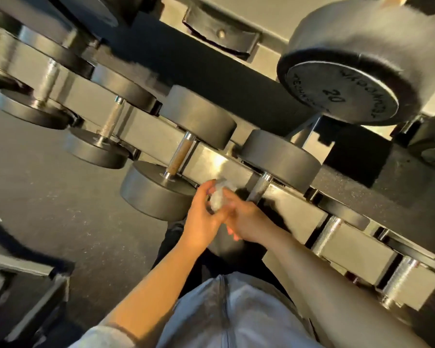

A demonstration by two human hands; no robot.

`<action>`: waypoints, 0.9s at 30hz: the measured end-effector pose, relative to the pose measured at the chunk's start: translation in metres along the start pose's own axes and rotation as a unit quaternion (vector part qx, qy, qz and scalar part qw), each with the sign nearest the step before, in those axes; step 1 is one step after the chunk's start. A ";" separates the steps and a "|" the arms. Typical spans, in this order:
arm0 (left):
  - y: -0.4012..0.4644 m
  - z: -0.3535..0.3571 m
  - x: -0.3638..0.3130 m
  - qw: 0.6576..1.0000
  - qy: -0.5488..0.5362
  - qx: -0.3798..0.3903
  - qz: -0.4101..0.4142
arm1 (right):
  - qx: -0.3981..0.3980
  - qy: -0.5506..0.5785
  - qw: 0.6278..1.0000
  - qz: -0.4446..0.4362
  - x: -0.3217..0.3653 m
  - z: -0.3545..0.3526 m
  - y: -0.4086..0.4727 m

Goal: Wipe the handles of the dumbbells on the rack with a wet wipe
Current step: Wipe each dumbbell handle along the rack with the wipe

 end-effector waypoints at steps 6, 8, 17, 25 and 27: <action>0.013 -0.068 -0.002 0.992 -0.041 -0.072 -0.096 | -0.012 0.090 0.996 0.008 0.045 0.029 0.022; 0.020 -0.085 -0.007 0.995 -0.029 -0.056 -0.075 | -0.002 0.208 0.978 0.005 0.057 0.033 0.026; 0.079 -0.184 -0.030 0.991 0.046 0.111 -0.063 | -0.229 0.375 0.897 0.046 0.142 0.053 0.068; 0.117 -0.246 -0.024 0.964 -0.070 0.116 -0.230 | -0.336 0.095 0.933 0.087 0.166 0.074 0.070; 0.119 -0.239 -0.021 0.942 -0.032 0.191 -0.274 | -0.355 0.101 0.922 0.119 0.159 0.074 0.065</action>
Point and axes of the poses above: each hand's wrist, its own y-axis towards the middle knuckle, its own z-axis out of the palm, x = y × z, the point moved 4 cm from there along y, towards the middle knuckle, and after that the axes turned 1 degree about z, right-handed, at the moved point
